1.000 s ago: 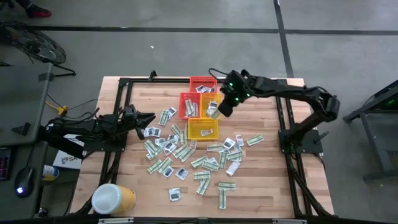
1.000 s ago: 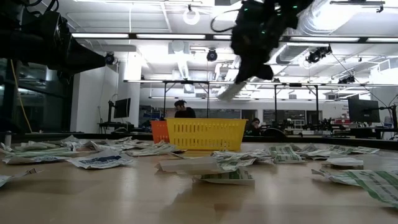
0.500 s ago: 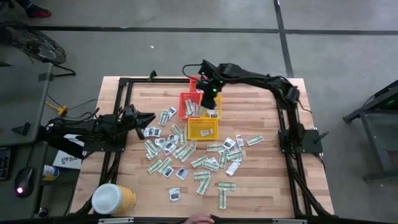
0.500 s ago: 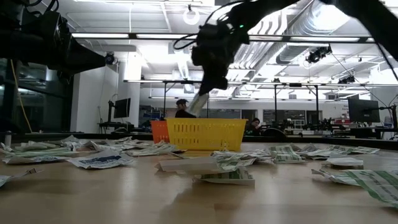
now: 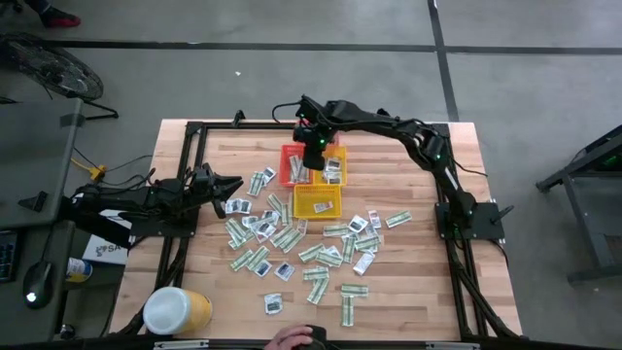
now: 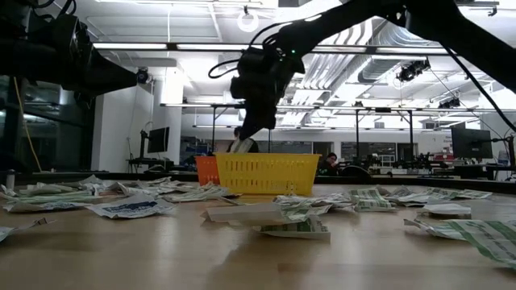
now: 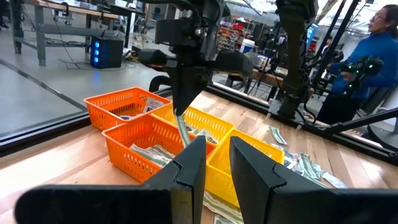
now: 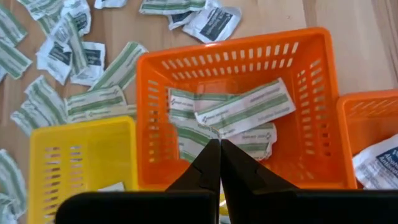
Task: Pick & Place First Aid Supplies
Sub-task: Put the bandage into the bottom orange bin, then put the ointment pack into the bottom yellow bin
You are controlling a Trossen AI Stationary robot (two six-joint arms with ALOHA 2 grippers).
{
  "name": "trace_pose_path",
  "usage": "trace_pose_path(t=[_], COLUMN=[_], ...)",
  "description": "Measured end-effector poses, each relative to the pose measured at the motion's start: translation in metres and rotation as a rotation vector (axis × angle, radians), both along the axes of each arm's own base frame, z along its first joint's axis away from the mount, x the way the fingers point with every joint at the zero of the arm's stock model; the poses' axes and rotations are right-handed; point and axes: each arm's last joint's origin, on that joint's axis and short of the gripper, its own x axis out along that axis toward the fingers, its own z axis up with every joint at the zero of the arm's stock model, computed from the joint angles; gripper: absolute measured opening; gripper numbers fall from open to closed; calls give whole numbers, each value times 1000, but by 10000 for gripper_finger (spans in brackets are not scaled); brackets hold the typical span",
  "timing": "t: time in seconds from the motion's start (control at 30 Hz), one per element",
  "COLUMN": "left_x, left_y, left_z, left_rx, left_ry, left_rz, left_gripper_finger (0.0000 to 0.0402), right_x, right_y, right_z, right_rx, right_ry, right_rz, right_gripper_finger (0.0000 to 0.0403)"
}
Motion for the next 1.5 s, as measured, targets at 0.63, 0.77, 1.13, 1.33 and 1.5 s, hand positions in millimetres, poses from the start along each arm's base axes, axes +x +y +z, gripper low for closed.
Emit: trace_pose_path(t=[0.63, 0.77, 1.13, 1.33, 1.5], left_x=[0, 0, 0, 0, 0], left_y=[0, 0, 0, 0, 0], left_z=[0, 0, 0, 0, 0], left_rx=[0, 0, 0, 0, 0], left_ry=[0, 0, 0, 0, 0], left_rz=[-1, -1, -1, -1, -1], left_gripper_finger=[73, 73, 73, 73, 73], right_x=[-1, -2, -30, -46, -58], right_y=[-1, -3, 10, 18, 23], right_z=[-4, -4, 22, 36, 39], right_rx=[-78, -121, -27, -3, -26], right_ry=[41, 79, 243, 326, 355], right_rz=[-15, -85, -170, -168, -178], right_gripper_finger=[55, 80, 105, 105, 105])
